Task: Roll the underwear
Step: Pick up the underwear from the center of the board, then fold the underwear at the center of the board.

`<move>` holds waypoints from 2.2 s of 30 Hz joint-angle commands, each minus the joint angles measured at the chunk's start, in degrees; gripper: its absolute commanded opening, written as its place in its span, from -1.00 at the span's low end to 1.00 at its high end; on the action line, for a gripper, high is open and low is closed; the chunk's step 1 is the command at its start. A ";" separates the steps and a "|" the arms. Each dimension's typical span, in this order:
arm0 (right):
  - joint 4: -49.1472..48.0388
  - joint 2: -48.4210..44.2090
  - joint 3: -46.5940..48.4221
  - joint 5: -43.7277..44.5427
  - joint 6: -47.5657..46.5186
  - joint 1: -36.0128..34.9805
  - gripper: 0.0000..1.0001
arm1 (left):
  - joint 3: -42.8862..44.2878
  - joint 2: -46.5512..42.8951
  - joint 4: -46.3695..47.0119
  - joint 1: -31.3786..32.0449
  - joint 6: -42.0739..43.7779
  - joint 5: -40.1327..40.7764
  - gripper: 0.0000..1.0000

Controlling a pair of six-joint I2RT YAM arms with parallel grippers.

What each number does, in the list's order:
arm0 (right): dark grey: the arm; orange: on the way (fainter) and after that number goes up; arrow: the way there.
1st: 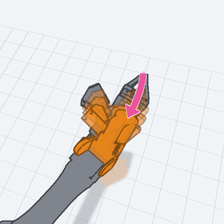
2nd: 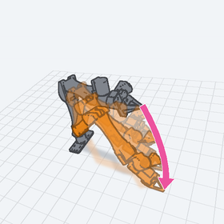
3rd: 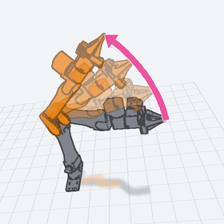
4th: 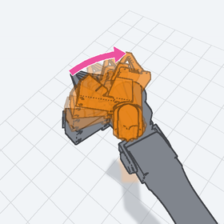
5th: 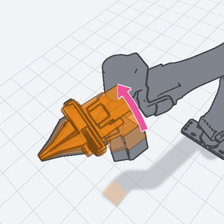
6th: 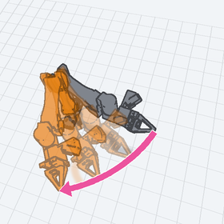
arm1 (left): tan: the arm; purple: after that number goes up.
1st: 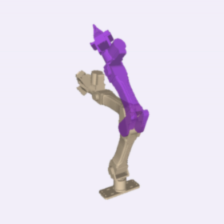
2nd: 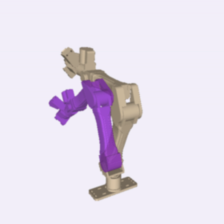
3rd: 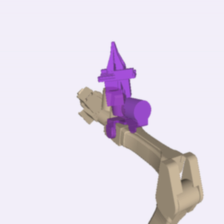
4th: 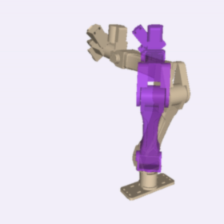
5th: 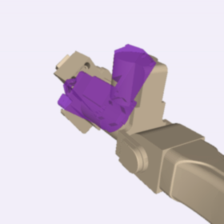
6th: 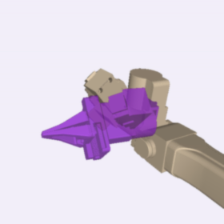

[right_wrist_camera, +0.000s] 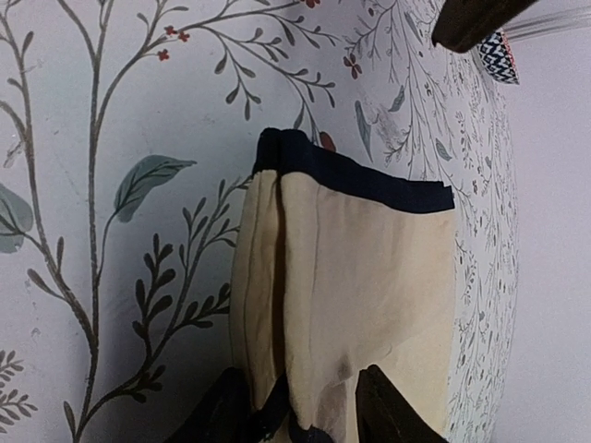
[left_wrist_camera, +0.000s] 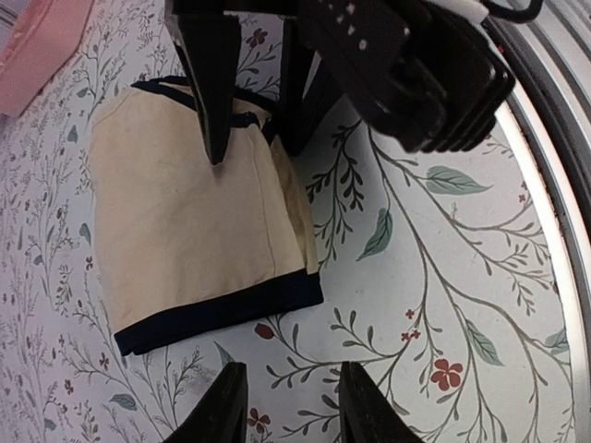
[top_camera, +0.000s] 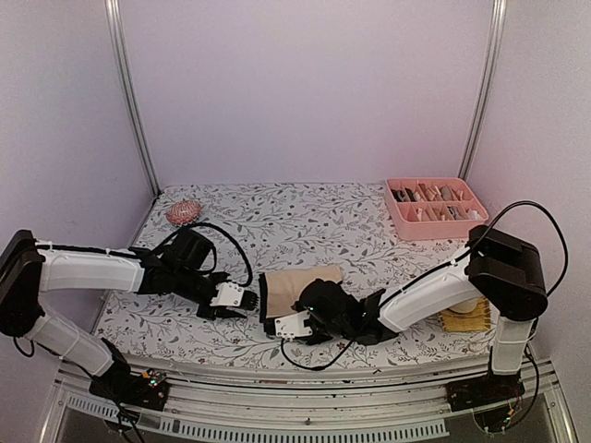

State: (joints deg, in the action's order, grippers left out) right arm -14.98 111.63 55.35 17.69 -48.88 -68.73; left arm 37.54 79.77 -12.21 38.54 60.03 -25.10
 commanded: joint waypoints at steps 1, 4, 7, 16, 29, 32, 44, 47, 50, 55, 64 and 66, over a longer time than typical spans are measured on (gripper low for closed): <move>7.07 1.32 1.34 -0.64 0.58 -0.78 -0.26 | -0.49 -1.09 0.53 -0.82 0.56 -1.00 -0.27; 10.71 1.51 3.05 -1.53 1.25 -0.88 -0.32 | -0.51 -1.38 0.35 -1.14 0.53 -1.15 -0.27; 14.09 2.61 5.08 -1.27 1.76 -1.04 -0.45 | -0.49 -1.61 0.20 -1.34 0.55 -1.33 -0.27; 15.37 3.84 7.59 0.27 2.94 -1.06 -0.94 | -0.89 -2.11 0.14 -1.45 1.00 -2.05 -0.27; 31.17 -1.00 15.80 -20.03 10.70 2.40 -0.96 | 0.33 -1.30 3.75 -3.88 2.81 -3.05 -0.41; 34.77 -0.54 18.26 -26.19 13.10 5.16 -0.96 | -0.52 -1.22 3.51 -4.00 4.09 -4.38 -0.41; 46.62 5.01 30.68 -40.79 17.83 13.60 -0.96 | -5.72 -4.58 5.00 -2.08 7.67 -6.07 -0.23; 49.04 7.09 34.06 -41.65 18.46 15.02 -0.96 | -5.68 -4.05 7.41 -2.08 5.40 -5.17 -0.13; 50.48 9.20 37.35 -41.80 18.71 16.14 -0.96 | -4.82 -2.82 9.85 -2.20 3.04 -4.04 -0.10; 52.24 11.92 41.22 -42.72 18.48 17.92 -0.96 | -3.01 0.03 12.08 -3.14 0.39 -2.62 -0.09; 51.88 14.83 43.96 -42.53 18.32 20.99 -0.96 | -0.91 2.65 14.11 -4.26 -1.79 -1.97 -0.10; 51.89 15.74 44.85 -42.26 18.18 21.31 -0.96 | -0.39 3.27 14.46 -4.35 -2.33 -1.82 -0.10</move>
State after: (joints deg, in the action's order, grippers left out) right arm 36.27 125.14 97.62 -23.31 -30.81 -48.21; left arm 35.38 81.65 0.03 34.89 59.68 -27.11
